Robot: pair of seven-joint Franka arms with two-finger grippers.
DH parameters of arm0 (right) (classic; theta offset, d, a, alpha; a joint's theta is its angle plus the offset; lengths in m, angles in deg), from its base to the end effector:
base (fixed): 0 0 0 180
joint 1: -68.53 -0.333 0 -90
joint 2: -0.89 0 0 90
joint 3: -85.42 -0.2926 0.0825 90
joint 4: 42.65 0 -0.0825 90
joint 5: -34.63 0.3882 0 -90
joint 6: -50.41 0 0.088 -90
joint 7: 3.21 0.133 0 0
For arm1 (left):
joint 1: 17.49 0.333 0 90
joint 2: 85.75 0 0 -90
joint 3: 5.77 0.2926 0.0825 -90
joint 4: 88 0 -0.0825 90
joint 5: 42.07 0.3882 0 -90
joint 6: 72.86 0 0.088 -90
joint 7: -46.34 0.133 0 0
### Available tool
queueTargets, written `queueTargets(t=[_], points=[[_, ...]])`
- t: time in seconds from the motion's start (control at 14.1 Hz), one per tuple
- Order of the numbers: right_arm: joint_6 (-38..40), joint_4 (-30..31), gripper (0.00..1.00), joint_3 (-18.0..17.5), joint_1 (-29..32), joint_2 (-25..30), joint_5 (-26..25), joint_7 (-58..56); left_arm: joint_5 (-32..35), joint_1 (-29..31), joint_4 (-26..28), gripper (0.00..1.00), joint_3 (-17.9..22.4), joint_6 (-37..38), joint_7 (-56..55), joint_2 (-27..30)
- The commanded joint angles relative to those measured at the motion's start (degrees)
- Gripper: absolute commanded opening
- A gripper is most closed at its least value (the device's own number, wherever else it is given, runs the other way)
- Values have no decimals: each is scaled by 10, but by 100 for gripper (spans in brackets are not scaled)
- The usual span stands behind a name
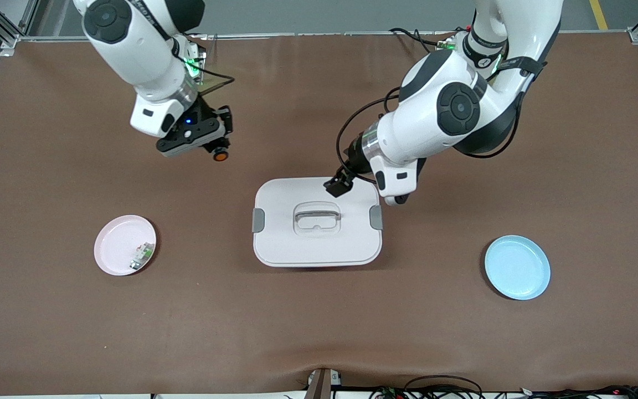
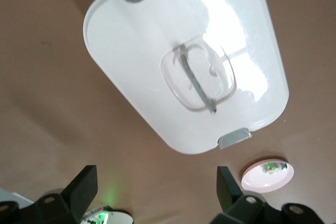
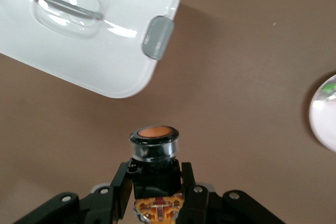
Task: Transfer orange switch to right arm and place
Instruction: 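Carry the switch to the pink plate while the left gripper withdraws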
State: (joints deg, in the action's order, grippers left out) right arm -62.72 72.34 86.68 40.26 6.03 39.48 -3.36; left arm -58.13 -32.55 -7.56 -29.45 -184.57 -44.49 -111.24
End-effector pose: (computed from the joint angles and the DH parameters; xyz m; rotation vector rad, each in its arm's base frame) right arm 0.4820 0.2538 0.4501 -2.9748 -0.6699 -0.0562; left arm 0.5537 -0.4204 0.4403 2.4214 1.3945 -0.4822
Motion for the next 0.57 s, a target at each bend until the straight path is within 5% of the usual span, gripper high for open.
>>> queueTargets(t=[0.0,0.5], points=[[12,4,5,-9,64,12,-24,-144,23,19,4,100,0,8,35,11],[-9,6,5,-10,218,-20,-57,-492,115,52,4,100,-1,18,126,33]])
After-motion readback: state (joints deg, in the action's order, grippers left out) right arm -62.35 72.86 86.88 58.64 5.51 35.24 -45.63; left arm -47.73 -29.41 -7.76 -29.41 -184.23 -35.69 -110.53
